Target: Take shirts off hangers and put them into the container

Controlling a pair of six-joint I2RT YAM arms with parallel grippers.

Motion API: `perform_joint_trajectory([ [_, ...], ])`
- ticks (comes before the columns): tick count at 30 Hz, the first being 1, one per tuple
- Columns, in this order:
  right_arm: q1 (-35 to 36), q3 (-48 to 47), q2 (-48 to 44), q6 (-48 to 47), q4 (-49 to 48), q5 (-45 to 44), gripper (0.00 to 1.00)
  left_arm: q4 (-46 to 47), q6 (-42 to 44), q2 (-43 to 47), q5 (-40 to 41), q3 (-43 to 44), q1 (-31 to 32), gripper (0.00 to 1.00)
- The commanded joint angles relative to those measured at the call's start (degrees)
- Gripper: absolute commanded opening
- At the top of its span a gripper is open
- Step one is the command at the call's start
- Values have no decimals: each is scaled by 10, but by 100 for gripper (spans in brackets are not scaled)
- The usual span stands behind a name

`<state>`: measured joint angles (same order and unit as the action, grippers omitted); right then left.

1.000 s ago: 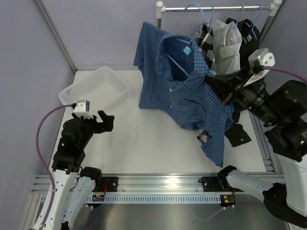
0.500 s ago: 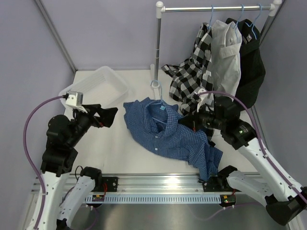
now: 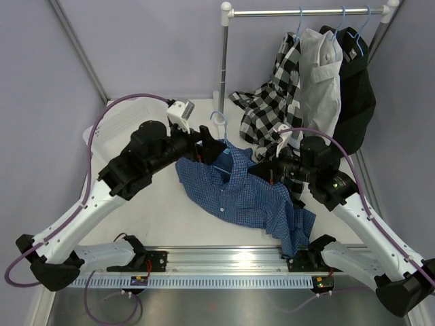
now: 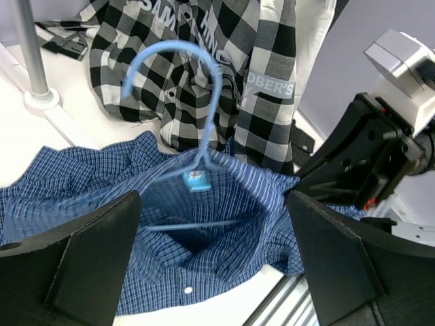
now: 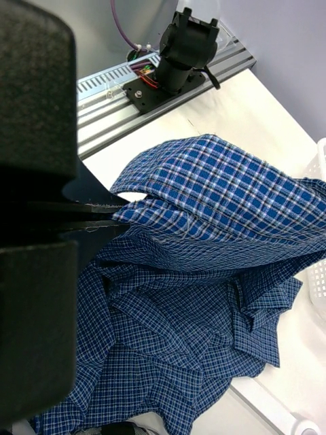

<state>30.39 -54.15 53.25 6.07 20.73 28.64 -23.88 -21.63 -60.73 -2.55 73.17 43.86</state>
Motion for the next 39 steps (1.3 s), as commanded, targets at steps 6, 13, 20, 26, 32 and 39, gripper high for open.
perform_joint_trajectory([
  [6,5,-1,-20,11,-44,16,0,62,23,-97,115,87,47,77],
  [13,6,2,-29,11,-43,18,0,80,32,-137,143,92,61,65],
  [20,6,2,-30,12,-46,19,0,102,39,-148,143,86,65,51],
  [26,6,3,-27,16,-53,19,0,107,35,-152,129,87,70,38],
  [32,5,4,-30,21,-57,19,0,107,33,-156,138,76,75,38],
  [39,5,5,-32,22,-59,19,0,106,34,-157,149,73,75,32],
])
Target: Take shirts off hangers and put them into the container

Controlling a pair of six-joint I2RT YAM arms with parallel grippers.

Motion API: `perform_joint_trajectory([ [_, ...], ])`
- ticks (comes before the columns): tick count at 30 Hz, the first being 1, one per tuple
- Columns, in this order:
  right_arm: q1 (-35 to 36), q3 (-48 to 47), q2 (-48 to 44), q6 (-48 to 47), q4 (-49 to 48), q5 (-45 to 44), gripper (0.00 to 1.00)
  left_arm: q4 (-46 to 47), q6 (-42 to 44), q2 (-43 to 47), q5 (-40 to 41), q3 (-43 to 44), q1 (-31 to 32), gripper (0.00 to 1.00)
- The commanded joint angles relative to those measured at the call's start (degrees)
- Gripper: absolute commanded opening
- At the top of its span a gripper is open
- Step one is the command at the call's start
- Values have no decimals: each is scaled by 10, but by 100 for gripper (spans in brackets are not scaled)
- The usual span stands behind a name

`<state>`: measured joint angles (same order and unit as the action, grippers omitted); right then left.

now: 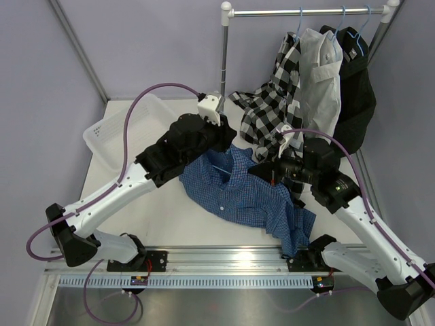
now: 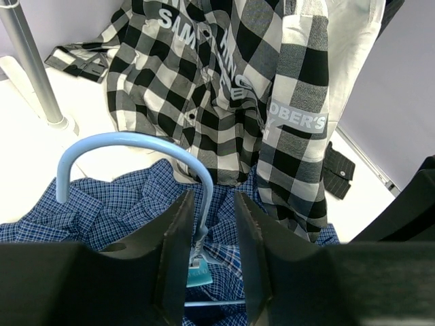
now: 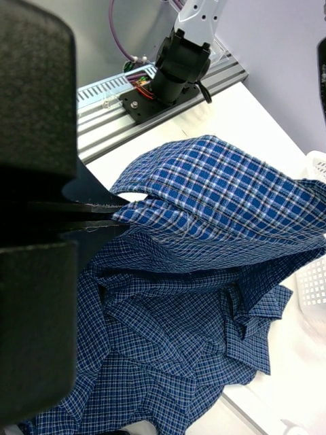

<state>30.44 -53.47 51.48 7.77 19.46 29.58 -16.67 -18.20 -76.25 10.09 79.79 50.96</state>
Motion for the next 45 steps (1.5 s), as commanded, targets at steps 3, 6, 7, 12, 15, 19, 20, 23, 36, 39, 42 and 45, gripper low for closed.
perform_joint_trajectory([
  [3,6,0,-13,6,-46,8,0,34,4,-1,25,9,4,20],
  [6,6,1,-12,6,-45,4,0,34,9,0,26,12,4,4],
  [7,5,2,-12,6,-44,2,0,35,11,0,26,12,4,0],
  [12,5,1,-16,12,-43,-15,25,34,34,16,48,5,4,0],
  [15,5,-10,-19,11,-29,-34,42,35,54,32,91,-7,4,0],
  [19,5,-35,-27,1,11,-86,59,44,77,42,173,-38,4,0],
  [20,5,-41,-29,2,17,-96,61,58,79,43,186,-55,4,0],
  [23,7,-61,-30,10,31,-130,68,63,68,33,231,-68,4,0],
  [36,116,-95,57,84,27,-333,74,62,62,35,351,-99,4,0],
  [39,167,-116,101,112,29,-399,74,62,66,34,361,-105,4,0],
  [42,203,-127,130,149,19,-434,74,62,76,31,375,-106,4,0],
  [45,243,-135,156,179,2,-463,73,62,78,30,381,-107,4,0],
])
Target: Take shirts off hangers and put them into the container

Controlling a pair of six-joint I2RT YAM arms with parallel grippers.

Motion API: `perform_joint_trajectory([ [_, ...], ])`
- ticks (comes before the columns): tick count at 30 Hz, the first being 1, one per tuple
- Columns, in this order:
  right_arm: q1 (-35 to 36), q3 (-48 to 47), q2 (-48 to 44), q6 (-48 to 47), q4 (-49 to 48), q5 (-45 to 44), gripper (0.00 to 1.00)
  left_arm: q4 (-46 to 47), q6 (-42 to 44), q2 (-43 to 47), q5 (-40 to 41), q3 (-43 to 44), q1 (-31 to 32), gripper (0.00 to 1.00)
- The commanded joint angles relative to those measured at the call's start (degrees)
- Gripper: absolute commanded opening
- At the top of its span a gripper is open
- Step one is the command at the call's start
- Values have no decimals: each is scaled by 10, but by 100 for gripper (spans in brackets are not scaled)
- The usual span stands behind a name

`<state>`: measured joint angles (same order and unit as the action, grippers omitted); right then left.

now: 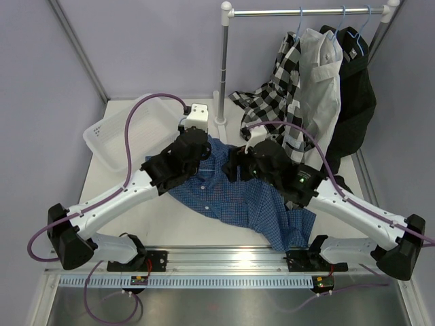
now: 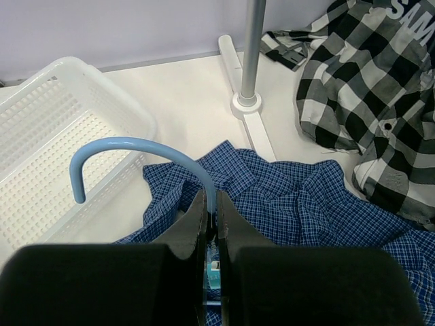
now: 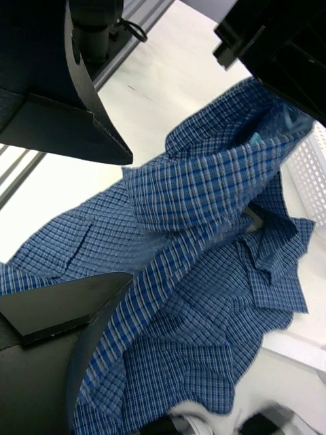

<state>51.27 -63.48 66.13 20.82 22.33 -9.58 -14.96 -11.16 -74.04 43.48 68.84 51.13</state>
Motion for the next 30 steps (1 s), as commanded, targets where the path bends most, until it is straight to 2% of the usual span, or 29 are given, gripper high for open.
perform_joint_trajectory([
  [1,46,-39,25,52,-27,-79,73,45,6,8,47,2,2,0],
  [5,81,-71,79,89,-7,-142,72,44,8,12,46,2,2,0],
  [13,109,-80,131,145,-13,-184,67,44,10,22,49,-2,2,0],
  [14,109,-82,137,156,-9,-200,62,44,10,22,47,-1,2,0],
  [16,109,-83,145,169,3,-217,59,42,10,26,46,-3,2,0],
  [20,109,-87,145,199,47,-273,34,36,11,34,46,-4,2,0],
  [21,108,-86,142,201,62,-283,23,36,12,36,46,-5,2,0],
  [23,106,-81,130,203,75,-305,14,35,14,41,46,-5,2,0],
  [24,101,-78,123,204,85,-308,5,35,17,42,44,-5,2,0],
  [26,94,-64,99,204,90,-313,0,32,18,43,42,-4,2,0],
  [30,71,-38,45,188,97,-315,0,23,26,43,32,2,2,0],
])
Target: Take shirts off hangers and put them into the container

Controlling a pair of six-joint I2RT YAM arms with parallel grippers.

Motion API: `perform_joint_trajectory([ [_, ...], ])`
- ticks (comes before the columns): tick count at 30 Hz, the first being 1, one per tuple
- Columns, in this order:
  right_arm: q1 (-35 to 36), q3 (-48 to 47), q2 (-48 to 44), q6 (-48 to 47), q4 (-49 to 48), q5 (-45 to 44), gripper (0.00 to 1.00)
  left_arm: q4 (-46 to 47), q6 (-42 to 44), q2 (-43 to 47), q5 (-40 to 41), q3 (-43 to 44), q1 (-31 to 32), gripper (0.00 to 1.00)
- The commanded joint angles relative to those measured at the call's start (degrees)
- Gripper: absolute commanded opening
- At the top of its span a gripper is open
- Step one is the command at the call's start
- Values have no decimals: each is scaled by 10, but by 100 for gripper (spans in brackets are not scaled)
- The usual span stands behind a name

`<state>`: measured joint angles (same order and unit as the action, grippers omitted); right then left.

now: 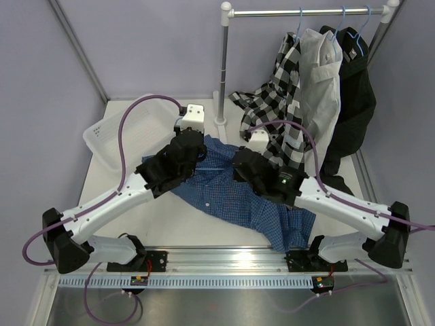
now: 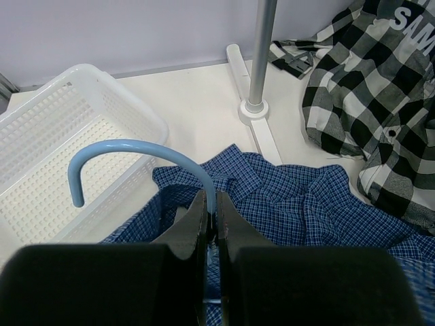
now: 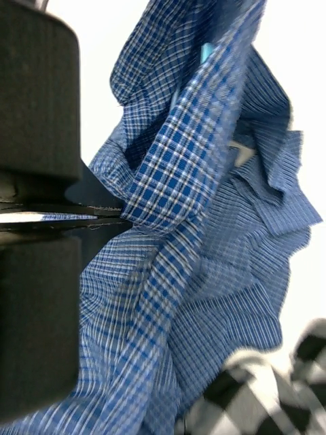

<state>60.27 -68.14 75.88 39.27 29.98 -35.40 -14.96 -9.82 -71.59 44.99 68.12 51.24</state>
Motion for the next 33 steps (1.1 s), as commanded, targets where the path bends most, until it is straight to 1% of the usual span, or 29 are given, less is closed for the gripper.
perform_joint_trajectory([
  [1,-33,17,-76,-1,23,-56,0,21,15,21,13,11,1,0],
  [7,-96,46,-157,-40,57,-44,0,12,26,42,4,16,1,0],
  [11,-116,59,-195,-63,65,-27,0,7,25,65,11,16,1,0],
  [16,-117,67,-198,-78,75,8,0,10,12,103,7,7,1,0],
  [22,-120,98,-199,-79,85,12,0,32,54,127,38,-6,1,0],
  [28,-129,101,-219,-98,96,22,0,58,74,143,65,-24,1,0],
  [30,-129,109,-226,-106,85,30,0,57,67,145,49,-25,0,0],
  [31,-129,114,-226,-117,79,51,0,59,61,146,37,-29,0,0],
  [32,-129,118,-222,-119,74,66,0,68,55,153,-30,-36,0,0],
  [33,-129,119,-217,-119,74,66,0,74,55,157,-31,-36,0,0],
])
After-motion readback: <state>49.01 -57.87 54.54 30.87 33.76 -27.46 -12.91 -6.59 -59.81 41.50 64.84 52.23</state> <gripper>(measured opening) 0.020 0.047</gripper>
